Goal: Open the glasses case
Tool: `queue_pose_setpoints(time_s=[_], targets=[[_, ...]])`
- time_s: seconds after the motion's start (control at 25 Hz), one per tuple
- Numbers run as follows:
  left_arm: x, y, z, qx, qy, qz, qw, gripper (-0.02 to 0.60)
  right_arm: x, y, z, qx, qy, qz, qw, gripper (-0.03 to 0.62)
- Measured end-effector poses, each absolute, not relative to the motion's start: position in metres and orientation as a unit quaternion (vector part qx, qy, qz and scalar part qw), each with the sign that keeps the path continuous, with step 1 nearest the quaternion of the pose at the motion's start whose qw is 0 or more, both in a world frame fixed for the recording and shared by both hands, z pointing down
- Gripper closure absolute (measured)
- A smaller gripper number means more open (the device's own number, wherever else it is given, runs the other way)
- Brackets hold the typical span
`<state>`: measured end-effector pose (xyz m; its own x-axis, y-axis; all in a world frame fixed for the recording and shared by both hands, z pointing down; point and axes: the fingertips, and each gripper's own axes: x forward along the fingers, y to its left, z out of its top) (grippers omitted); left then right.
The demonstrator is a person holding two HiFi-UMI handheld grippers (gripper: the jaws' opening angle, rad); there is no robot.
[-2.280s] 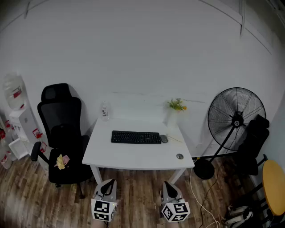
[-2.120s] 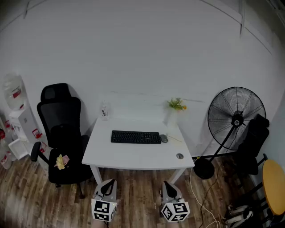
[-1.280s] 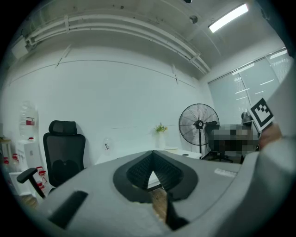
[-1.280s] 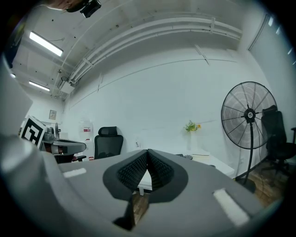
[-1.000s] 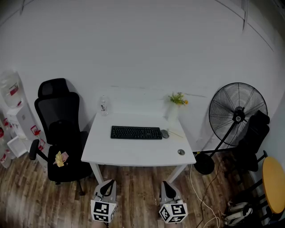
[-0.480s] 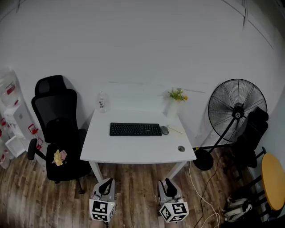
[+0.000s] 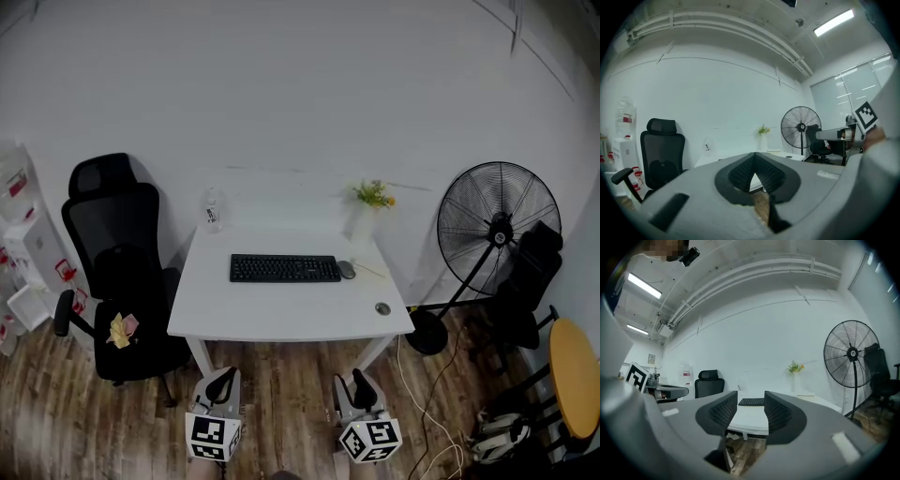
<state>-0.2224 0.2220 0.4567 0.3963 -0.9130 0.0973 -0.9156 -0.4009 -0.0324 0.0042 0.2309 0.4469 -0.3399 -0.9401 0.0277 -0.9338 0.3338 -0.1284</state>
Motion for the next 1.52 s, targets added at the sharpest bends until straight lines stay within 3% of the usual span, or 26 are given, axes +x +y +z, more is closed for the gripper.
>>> queue_pose_setpoints(time_s=[0.44, 1.52], targets=[[-0.221, 0.166, 0.462, 0.832, -0.552, 0.051, 0.009, 0.574, 0.012, 0.169, 0.454, -0.568, 0.820, -0.062, 0.028, 0.422], [-0.185, -0.175, 0.460, 0.774, -0.629, 0.077, 0.009, 0.574, 0.063, -0.206, 0.475, -0.506, 0.858, -0.087, 0.018, 0.424]])
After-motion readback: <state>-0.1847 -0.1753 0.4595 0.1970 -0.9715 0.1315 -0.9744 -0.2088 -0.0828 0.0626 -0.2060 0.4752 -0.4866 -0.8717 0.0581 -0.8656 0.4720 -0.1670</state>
